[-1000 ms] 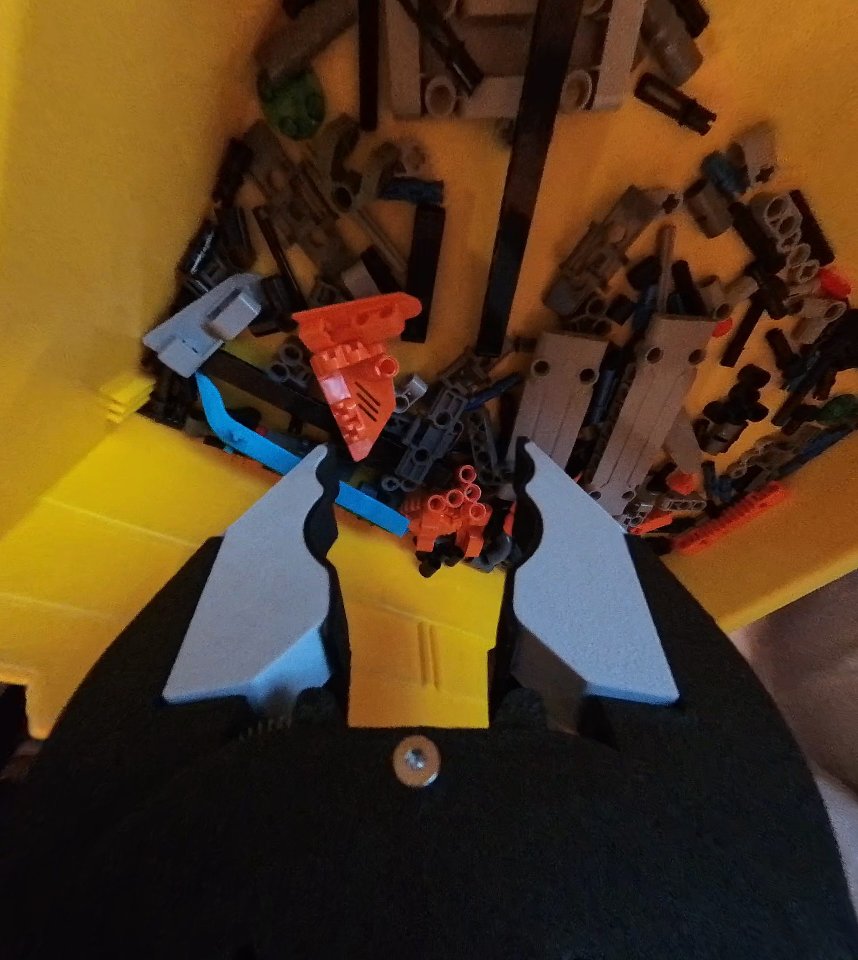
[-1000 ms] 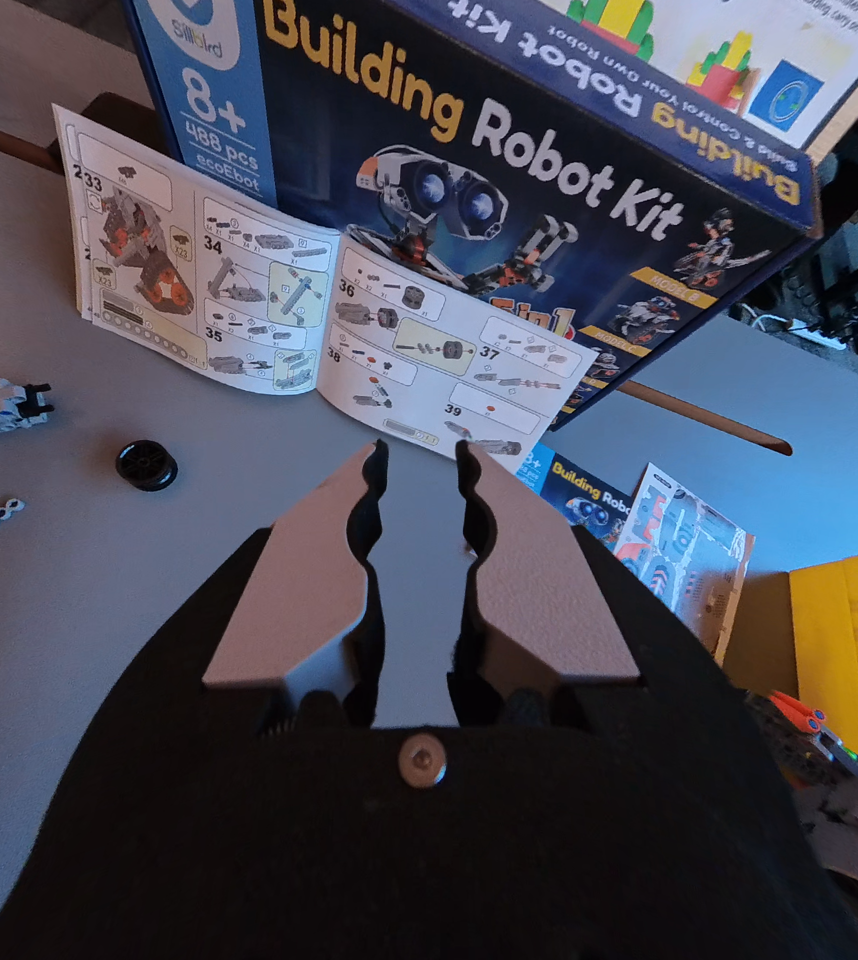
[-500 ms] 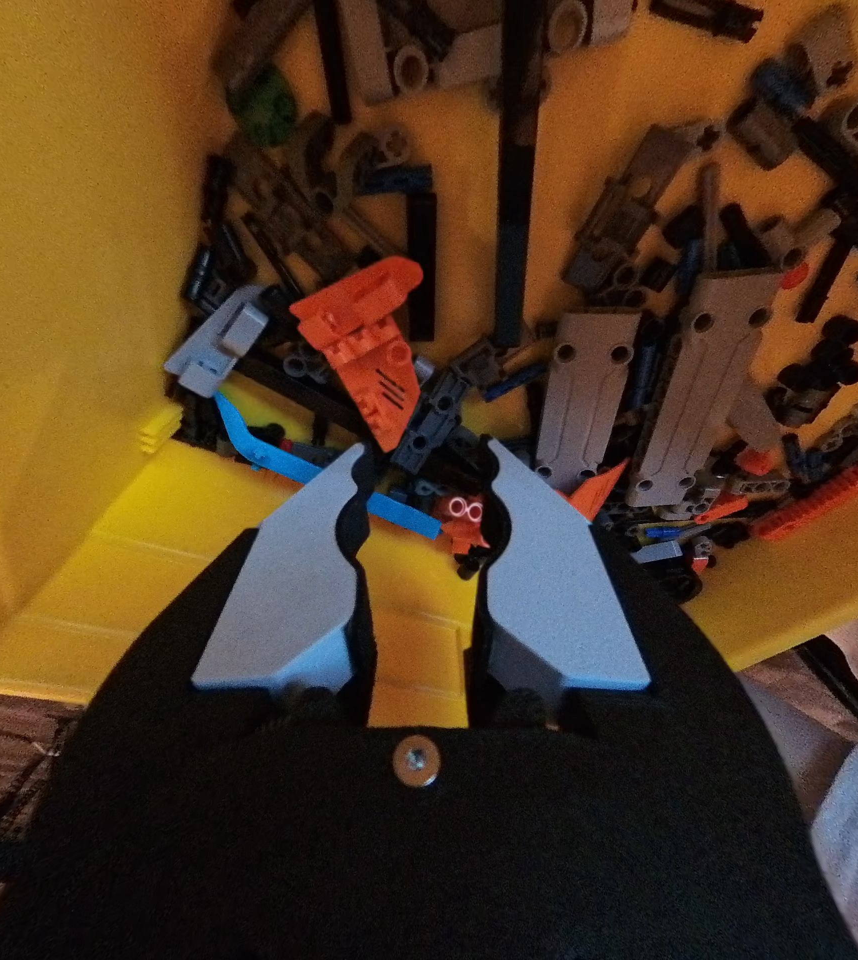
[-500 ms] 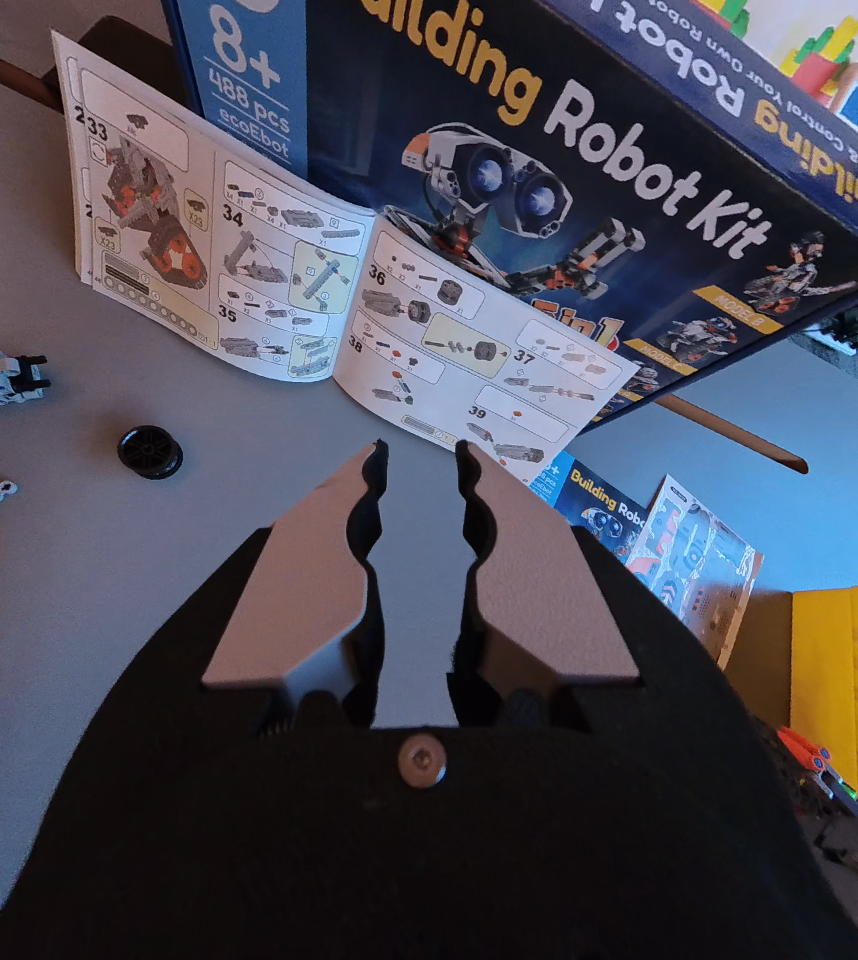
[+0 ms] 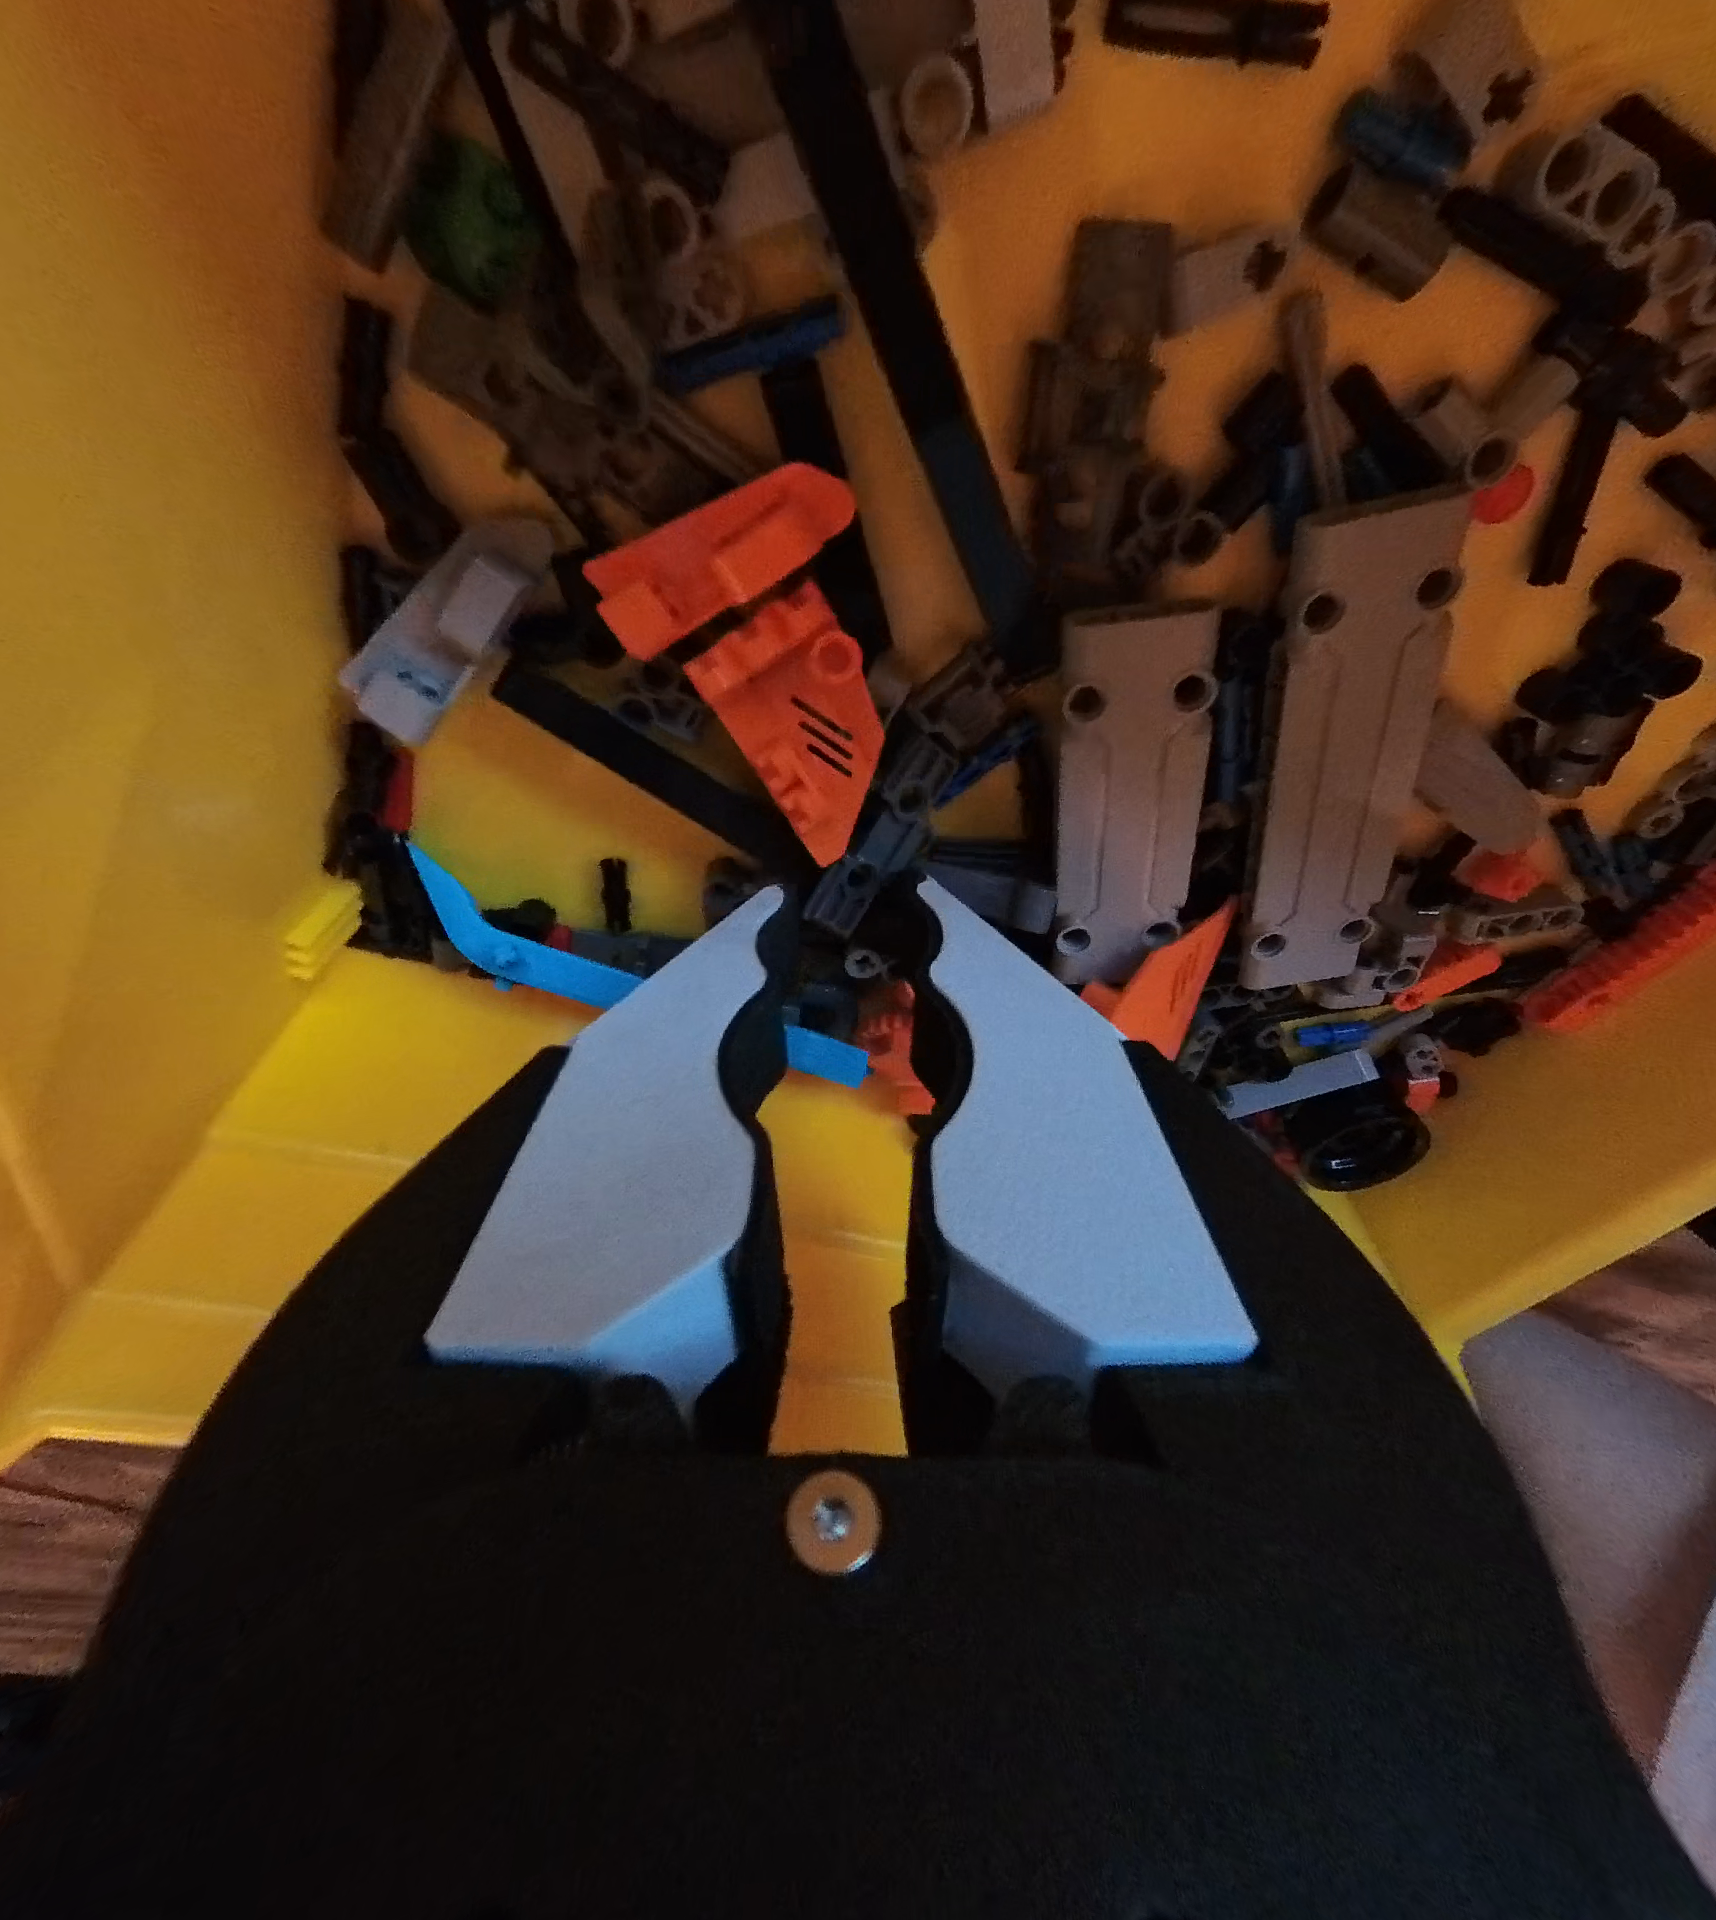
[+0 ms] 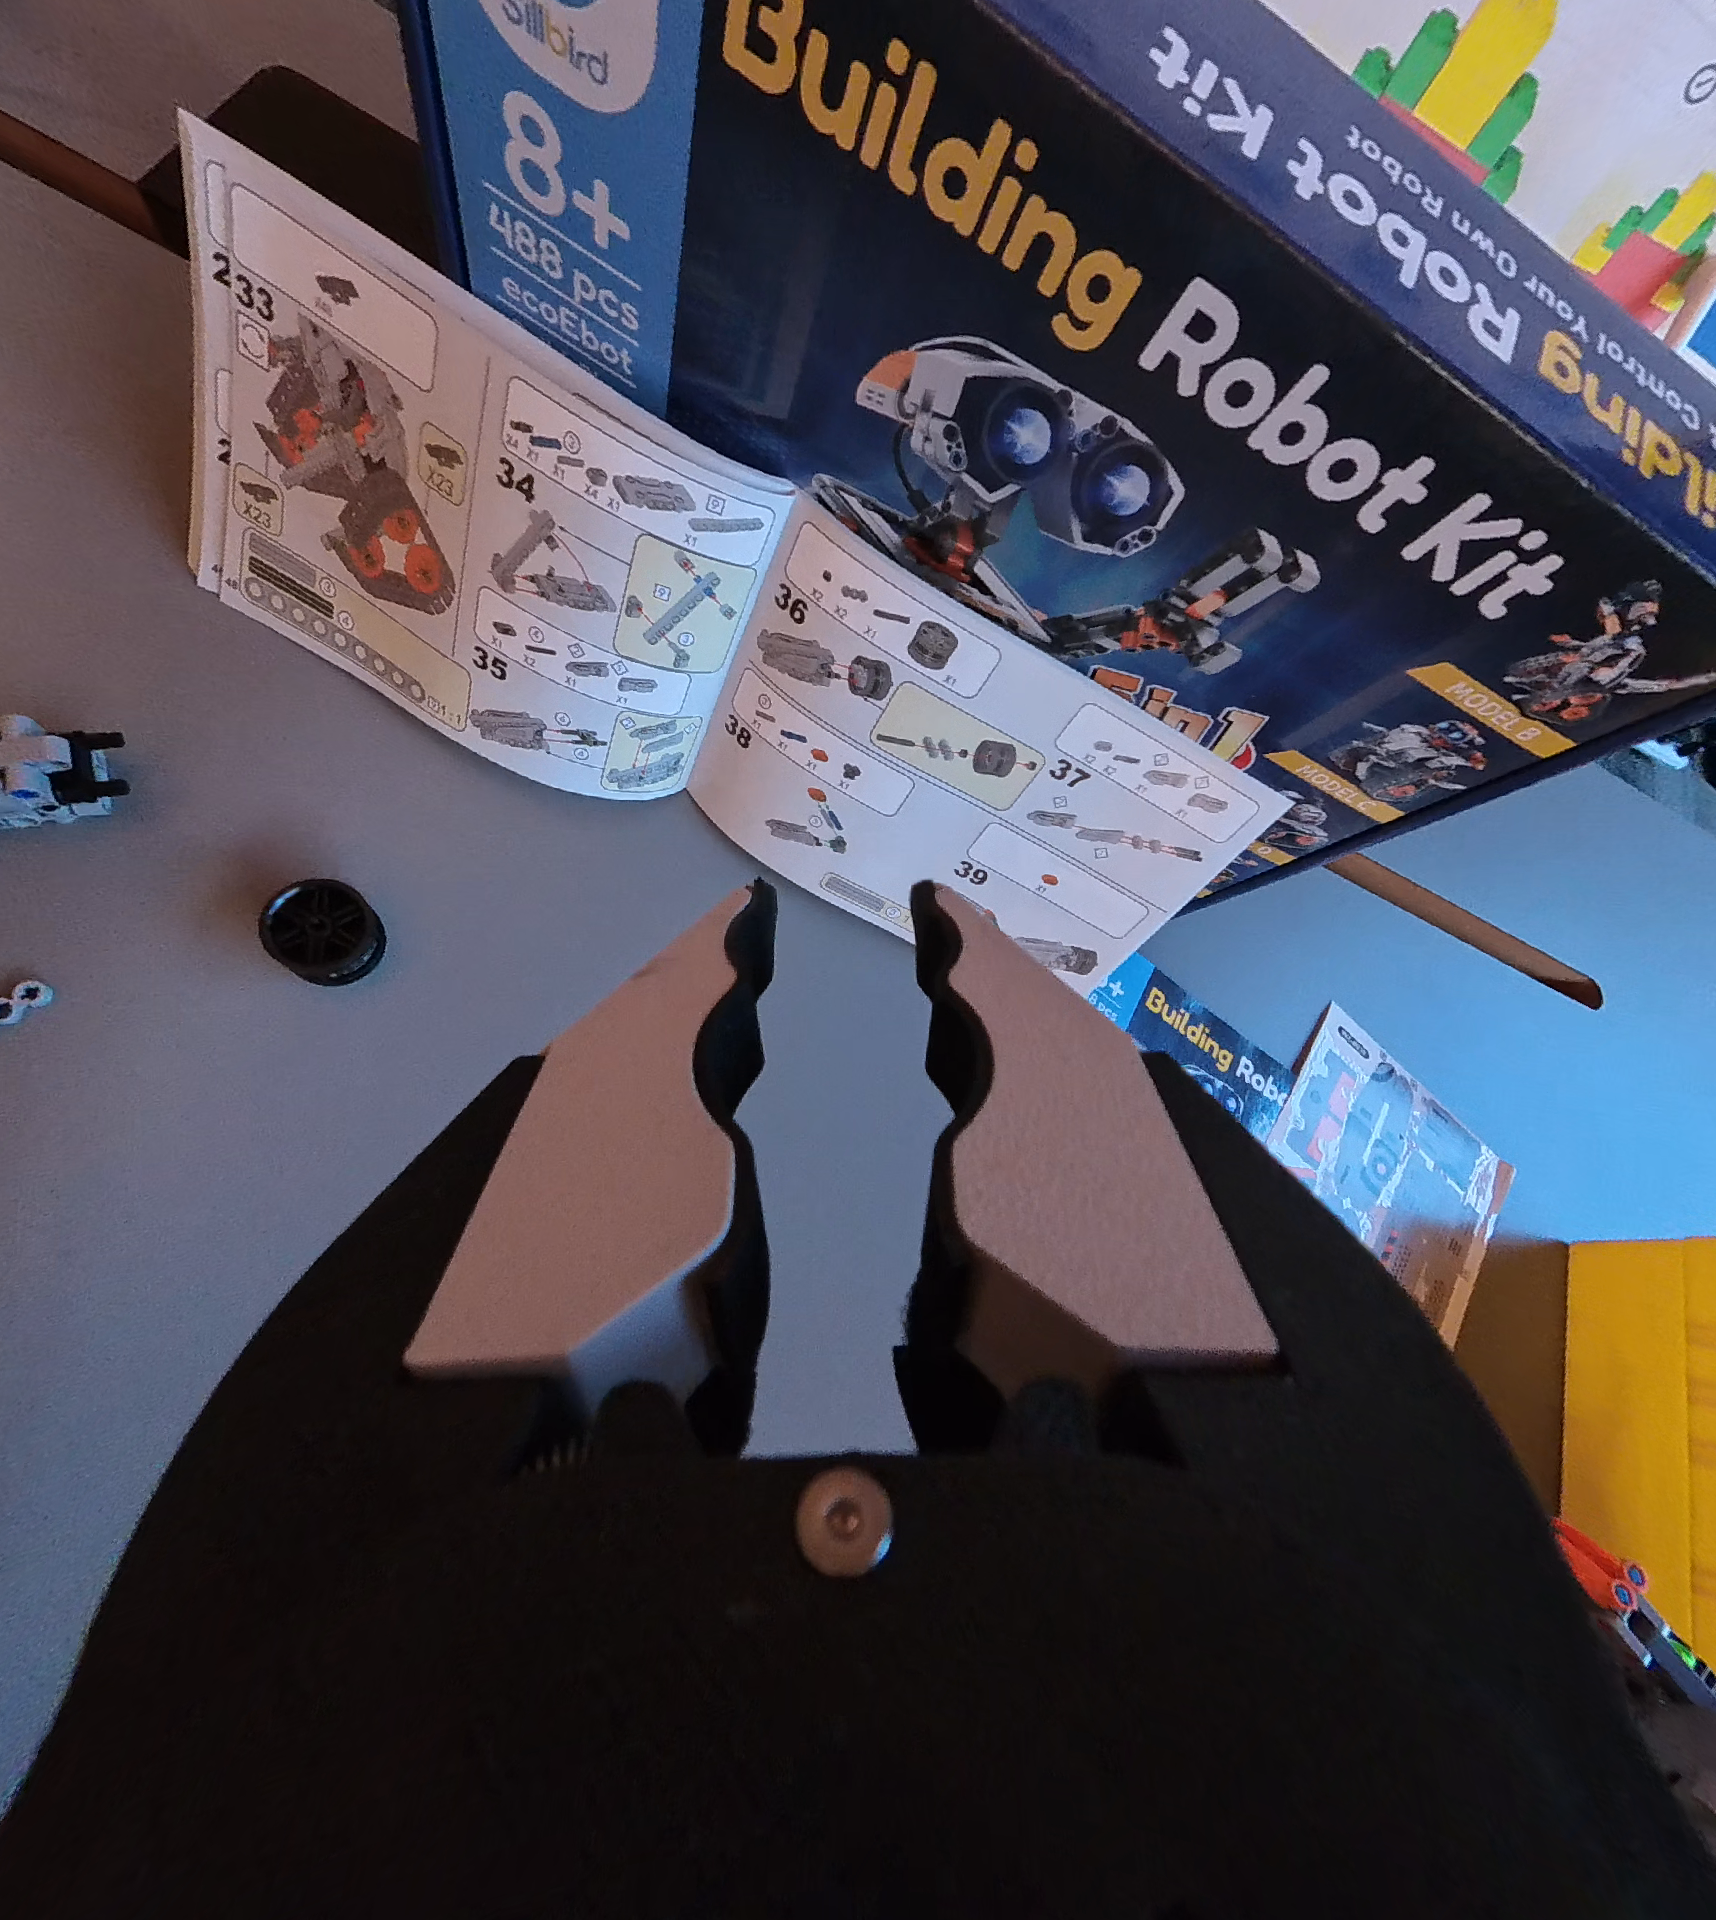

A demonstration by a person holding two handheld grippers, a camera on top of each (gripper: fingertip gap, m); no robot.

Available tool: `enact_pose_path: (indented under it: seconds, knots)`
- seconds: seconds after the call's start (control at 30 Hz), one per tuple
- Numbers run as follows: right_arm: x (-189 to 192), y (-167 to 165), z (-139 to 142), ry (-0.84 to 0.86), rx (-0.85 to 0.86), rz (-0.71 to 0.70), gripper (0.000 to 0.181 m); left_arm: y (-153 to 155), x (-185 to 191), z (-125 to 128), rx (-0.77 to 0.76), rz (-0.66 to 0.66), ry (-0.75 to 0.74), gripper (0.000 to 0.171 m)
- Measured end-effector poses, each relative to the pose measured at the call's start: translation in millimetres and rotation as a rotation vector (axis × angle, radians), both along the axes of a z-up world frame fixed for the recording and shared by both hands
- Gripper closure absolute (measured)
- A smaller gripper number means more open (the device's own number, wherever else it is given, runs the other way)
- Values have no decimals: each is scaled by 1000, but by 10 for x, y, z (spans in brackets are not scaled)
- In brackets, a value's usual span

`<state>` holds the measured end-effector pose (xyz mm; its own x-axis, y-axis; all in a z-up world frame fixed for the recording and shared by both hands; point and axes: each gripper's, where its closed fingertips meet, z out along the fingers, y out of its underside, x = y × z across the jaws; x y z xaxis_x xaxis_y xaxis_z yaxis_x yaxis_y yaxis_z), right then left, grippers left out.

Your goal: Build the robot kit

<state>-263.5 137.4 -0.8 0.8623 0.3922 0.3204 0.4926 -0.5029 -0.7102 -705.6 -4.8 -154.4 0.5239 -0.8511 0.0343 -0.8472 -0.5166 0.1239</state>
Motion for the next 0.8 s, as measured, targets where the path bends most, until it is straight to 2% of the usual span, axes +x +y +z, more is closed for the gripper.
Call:
enact_pose_path:
  seconds: [0.8]
  knots:
    - [-130,14,50,-18,10,35,155,-279,325,111,-69,-174,-126,164]
